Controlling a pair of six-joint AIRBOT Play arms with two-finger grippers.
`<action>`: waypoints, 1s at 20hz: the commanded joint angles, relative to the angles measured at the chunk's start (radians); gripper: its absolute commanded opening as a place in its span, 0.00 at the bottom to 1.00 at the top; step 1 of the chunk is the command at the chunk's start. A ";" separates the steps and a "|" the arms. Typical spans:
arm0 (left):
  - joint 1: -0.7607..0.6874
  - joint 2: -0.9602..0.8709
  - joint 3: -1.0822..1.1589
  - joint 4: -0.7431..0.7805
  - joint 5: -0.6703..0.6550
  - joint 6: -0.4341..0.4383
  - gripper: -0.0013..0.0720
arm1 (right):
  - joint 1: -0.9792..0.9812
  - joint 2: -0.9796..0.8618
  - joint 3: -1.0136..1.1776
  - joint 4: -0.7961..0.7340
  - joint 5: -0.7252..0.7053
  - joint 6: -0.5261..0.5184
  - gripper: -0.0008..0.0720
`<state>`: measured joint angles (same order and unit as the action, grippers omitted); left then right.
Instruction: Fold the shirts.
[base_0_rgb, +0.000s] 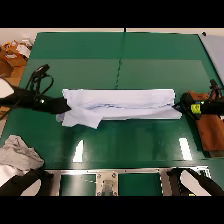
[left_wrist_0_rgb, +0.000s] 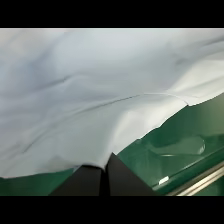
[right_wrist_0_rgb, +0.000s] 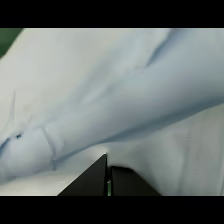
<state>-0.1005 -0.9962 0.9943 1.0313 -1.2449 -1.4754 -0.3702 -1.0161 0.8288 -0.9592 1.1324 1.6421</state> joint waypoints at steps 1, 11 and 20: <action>0.000 -0.185 0.159 0.016 0.085 0.022 0.05 | 0.045 -0.200 0.178 0.013 -0.098 -0.001 0.03; 0.000 -0.579 0.393 0.024 0.358 0.054 0.97 | 0.050 -0.738 0.627 0.013 -0.127 -0.103 0.55; 0.000 -0.579 0.540 0.169 0.007 0.007 0.97 | -0.232 -0.741 0.621 0.016 0.178 -0.389 0.75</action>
<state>-0.1005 -1.5715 1.5150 1.1797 -1.1786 -1.4372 -0.5480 -1.7462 1.4879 -0.9474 1.2499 1.3525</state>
